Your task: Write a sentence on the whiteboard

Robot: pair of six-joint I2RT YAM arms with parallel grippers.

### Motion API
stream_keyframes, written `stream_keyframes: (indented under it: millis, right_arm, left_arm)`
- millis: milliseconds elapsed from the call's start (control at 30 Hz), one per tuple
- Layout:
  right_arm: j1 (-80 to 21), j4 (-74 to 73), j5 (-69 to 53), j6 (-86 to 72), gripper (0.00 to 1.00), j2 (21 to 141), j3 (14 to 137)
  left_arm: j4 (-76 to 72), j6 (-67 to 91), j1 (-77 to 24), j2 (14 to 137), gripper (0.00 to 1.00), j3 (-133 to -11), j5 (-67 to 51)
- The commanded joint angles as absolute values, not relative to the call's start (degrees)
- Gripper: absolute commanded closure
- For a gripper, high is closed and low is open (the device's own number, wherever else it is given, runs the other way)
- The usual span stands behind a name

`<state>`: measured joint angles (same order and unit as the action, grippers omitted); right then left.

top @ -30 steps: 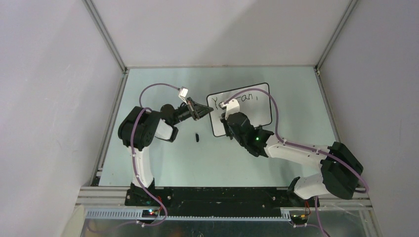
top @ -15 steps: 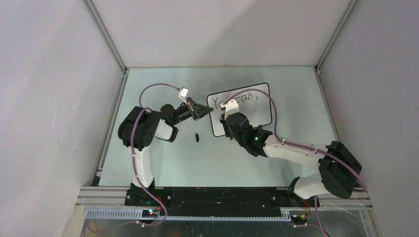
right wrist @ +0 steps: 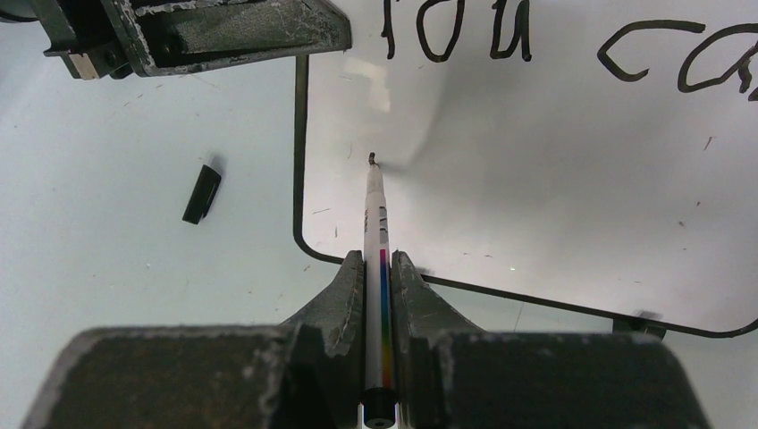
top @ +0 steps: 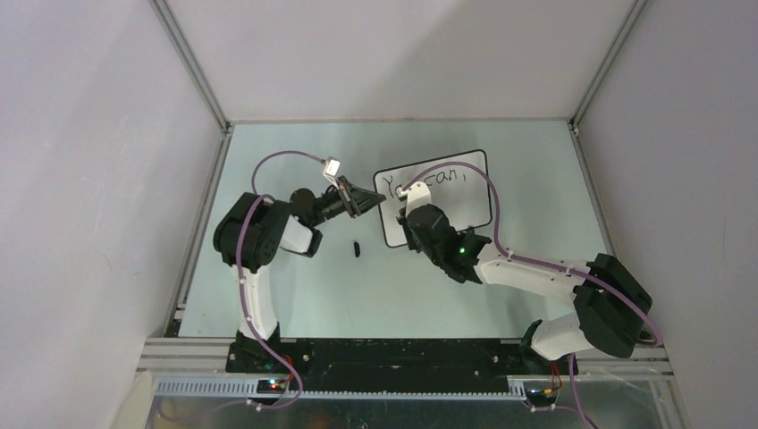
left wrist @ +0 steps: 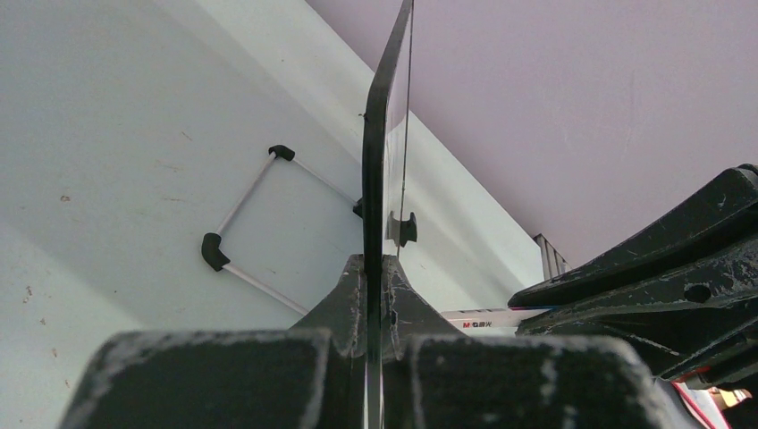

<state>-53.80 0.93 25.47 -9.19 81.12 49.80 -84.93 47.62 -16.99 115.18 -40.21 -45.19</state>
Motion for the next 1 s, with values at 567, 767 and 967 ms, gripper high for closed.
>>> stream_keyframes:
  millis: [567,767,967]
  right_arm:
    - [-53.12,-1.53,28.86,-9.16,1.00,80.84,52.03]
    - [-52.05,-0.83,28.43,-9.24,1.00,80.56,52.19]
    - [-51.68,-1.34,28.49,-8.97,1.00,81.52,53.84]
  left_arm:
    - [-87.80,47.46,-16.61,114.74,1.00,-41.48,-46.76]
    - [-87.80,47.46,-16.61,114.76,1.00,-41.49,-46.75]
    - [-87.80,47.40,-16.61,114.76,1.00,-41.53,-46.76]
